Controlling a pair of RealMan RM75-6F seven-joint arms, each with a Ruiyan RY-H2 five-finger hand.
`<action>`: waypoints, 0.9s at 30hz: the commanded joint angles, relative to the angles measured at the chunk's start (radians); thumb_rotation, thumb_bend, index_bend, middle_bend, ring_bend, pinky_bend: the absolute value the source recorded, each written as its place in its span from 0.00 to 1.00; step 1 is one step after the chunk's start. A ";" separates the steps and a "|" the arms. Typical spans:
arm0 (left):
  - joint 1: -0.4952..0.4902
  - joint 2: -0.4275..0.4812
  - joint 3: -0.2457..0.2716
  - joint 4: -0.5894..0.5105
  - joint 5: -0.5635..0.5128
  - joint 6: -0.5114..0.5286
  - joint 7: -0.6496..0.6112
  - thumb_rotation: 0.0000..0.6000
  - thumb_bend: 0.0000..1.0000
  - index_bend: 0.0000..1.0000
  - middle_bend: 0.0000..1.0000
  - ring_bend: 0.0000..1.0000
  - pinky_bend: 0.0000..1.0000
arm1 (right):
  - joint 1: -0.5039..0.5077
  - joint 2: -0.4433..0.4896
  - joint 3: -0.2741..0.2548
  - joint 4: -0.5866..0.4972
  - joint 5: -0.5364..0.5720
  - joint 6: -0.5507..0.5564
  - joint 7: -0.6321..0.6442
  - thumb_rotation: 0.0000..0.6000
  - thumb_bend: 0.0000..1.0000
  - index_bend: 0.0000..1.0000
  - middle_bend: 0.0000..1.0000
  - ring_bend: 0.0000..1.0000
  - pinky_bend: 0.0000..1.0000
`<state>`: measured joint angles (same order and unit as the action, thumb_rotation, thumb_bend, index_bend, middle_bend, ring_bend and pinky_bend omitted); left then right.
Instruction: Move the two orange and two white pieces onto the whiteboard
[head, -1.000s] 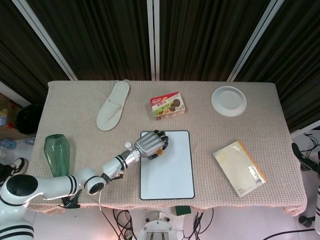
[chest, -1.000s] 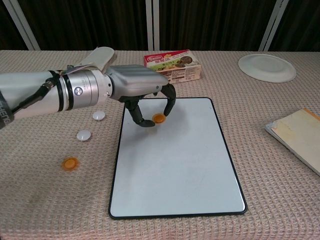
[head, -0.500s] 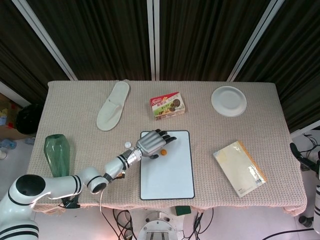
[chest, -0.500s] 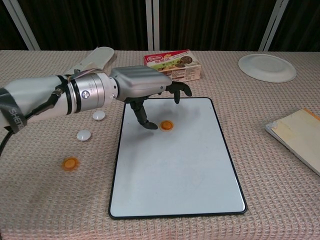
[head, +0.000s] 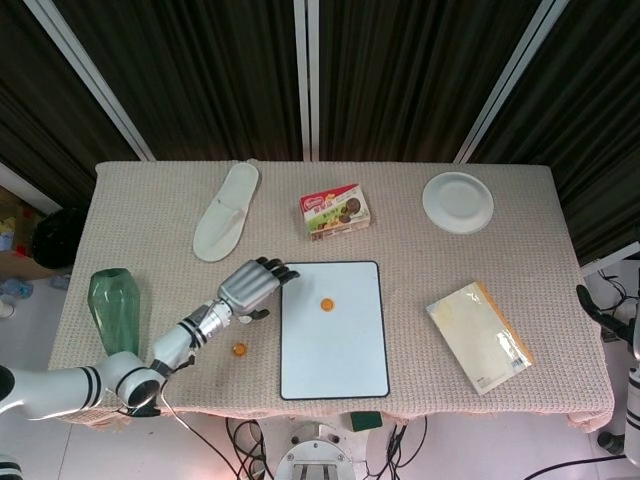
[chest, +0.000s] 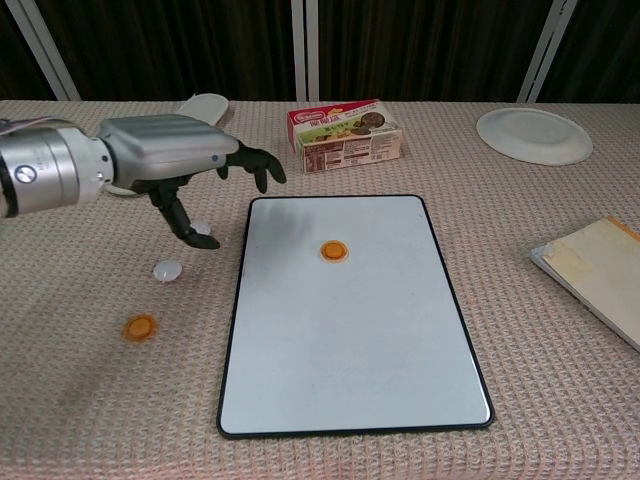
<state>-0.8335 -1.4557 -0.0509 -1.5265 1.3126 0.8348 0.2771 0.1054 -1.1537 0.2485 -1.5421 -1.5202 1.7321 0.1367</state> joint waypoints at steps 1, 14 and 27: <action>0.057 0.058 0.048 -0.060 0.012 0.052 -0.005 1.00 0.17 0.21 0.23 0.18 0.30 | 0.007 -0.008 -0.002 0.002 0.000 -0.009 -0.006 1.00 0.19 0.00 0.00 0.00 0.00; 0.161 0.106 0.153 -0.095 0.187 0.157 -0.121 1.00 0.18 0.27 0.23 0.18 0.30 | 0.014 -0.006 -0.005 -0.011 0.004 -0.025 -0.028 1.00 0.19 0.00 0.00 0.00 0.00; 0.212 0.100 0.191 -0.102 0.229 0.166 -0.139 1.00 0.20 0.31 0.23 0.18 0.29 | 0.007 -0.001 -0.009 -0.022 0.023 -0.036 -0.044 1.00 0.19 0.00 0.00 0.00 0.00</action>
<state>-0.6258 -1.3511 0.1382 -1.6328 1.5406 0.9989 0.1370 0.1128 -1.1538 0.2388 -1.5640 -1.4979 1.6946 0.0938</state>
